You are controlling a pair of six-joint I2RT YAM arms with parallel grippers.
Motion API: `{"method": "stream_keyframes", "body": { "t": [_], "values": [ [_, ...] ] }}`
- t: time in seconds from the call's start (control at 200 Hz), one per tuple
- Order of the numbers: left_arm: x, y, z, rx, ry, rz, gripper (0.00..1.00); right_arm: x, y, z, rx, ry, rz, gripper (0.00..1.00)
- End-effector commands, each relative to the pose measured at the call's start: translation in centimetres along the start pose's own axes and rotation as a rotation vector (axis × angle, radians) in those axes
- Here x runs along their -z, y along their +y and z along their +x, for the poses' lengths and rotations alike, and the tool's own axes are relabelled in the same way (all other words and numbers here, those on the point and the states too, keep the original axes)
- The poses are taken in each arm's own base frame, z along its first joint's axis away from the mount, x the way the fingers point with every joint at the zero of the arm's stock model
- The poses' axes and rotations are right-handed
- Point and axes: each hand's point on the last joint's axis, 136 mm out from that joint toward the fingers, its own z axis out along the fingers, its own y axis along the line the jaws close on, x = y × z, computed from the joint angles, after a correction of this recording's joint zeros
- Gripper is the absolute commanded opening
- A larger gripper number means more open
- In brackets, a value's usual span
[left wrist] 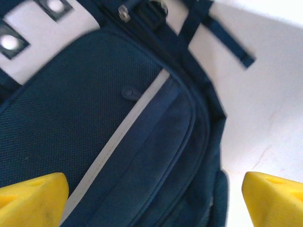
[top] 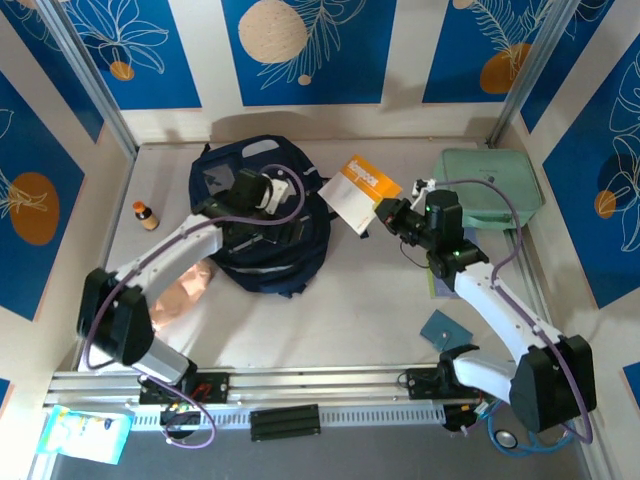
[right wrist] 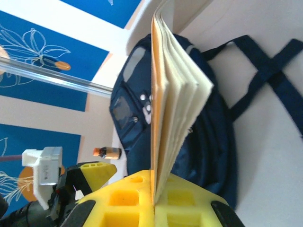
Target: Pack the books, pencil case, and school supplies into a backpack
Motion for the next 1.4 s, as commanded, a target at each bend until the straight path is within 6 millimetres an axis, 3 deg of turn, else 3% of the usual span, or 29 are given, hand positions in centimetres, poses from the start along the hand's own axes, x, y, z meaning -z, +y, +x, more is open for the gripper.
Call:
{"method": "stream_keyframes", "body": {
  "t": [0.0,0.225,0.36,0.555,0.725,0.81,0.88,0.975,1.191,1.281,1.396],
  "values": [
    [-0.9,-0.3,3.1,-0.213,0.193,-0.008,0.91,1.0,-1.6,0.5,0.027,0.002,0.058,0.00],
    [-3.4,0.6,5.5,-0.339,0.373,-0.061,0.82,1.3,-2.0,0.6,0.009,0.004,0.059,0.00],
    [-5.1,0.5,5.6,-0.359,0.416,-0.070,0.67,1.2,-2.0,0.7,-0.001,0.009,0.051,0.00],
    [-6.8,1.9,4.6,-0.395,0.444,-0.183,0.51,1.4,-1.8,0.6,-0.005,0.005,0.049,0.00],
    [-7.0,1.3,4.1,-0.437,0.460,-0.176,0.42,2.1,-2.1,0.2,-0.017,-0.015,0.066,0.00],
    [-6.6,0.9,3.7,-0.459,0.443,-0.182,0.27,2.6,-2.3,0.0,-0.023,-0.028,0.074,0.00],
    [-5.7,0.9,2.9,-0.460,0.413,-0.199,0.12,3.1,-2.5,-0.2,-0.026,-0.037,0.077,0.00],
    [-3.4,1.0,0.8,-0.437,0.331,-0.231,0.00,3.8,-2.7,0.0,-0.023,-0.032,0.084,0.00],
    [4.3,1.0,-6.7,-0.330,-0.023,-0.313,0.00,4.7,-3.4,1.9,-0.019,0.046,0.079,0.00],
    [7.1,0.9,-9.4,-0.291,-0.163,-0.333,0.00,4.6,-2.3,3.1,-0.021,0.105,0.000,0.00],
    [9.1,0.5,-11.8,-0.255,-0.285,-0.326,0.00,4.1,-0.3,4.4,-0.050,0.191,-0.127,0.00]
  ]
}}
